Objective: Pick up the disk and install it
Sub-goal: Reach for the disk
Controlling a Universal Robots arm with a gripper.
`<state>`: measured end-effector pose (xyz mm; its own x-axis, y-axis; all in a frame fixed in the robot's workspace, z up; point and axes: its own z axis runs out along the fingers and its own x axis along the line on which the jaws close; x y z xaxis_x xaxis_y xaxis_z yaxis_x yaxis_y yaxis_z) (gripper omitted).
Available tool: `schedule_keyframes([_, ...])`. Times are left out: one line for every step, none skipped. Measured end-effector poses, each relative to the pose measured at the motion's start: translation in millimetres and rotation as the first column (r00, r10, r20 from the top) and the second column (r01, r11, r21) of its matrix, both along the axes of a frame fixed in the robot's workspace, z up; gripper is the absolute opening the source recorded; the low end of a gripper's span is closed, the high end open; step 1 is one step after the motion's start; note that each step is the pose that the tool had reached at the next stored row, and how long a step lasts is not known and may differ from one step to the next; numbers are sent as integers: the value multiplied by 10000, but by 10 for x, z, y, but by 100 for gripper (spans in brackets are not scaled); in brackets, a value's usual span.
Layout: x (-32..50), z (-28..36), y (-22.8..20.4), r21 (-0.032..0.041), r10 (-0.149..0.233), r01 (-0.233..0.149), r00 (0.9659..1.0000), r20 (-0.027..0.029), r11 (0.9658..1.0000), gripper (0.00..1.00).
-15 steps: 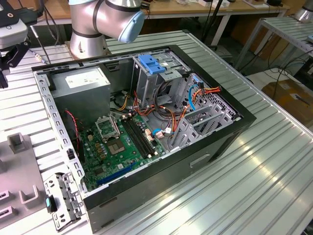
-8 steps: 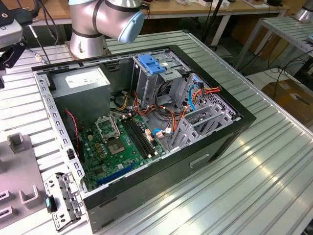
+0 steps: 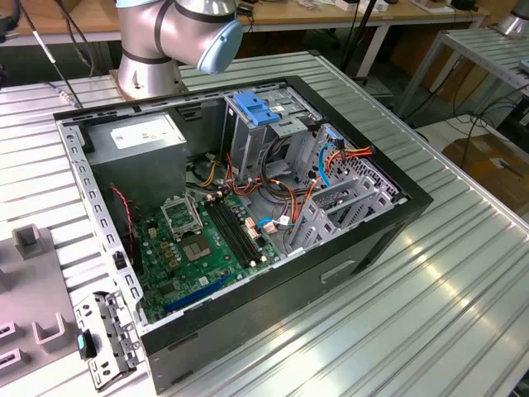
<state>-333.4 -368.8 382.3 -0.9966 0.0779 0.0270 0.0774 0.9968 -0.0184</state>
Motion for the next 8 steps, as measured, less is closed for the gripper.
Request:
schedule_keyframes([-54,-1,0,2,0,0,10000,0,10000,11])
schedule_keyframes([-72,0,0,1,0,0,10000,-1,10000,11])
schedule_keyframes([-82,0,0,1,0,0,10000,-1,10000,11])
schedule_keyframes([-84,0,0,1,1,-1,10000,-1,10000,11])
schedule_keyframes([-85,0,0,1,1,-1,10000,-1,10000,11])
schedule_keyframes([-87,0,0,1,-1,1,10000,-1,10000,11])
schedule_keyframes([-88,0,0,1,0,0,10000,-1,10000,11])
schedule_keyframes([-89,0,0,1,-1,1,10000,-1,10000,11])
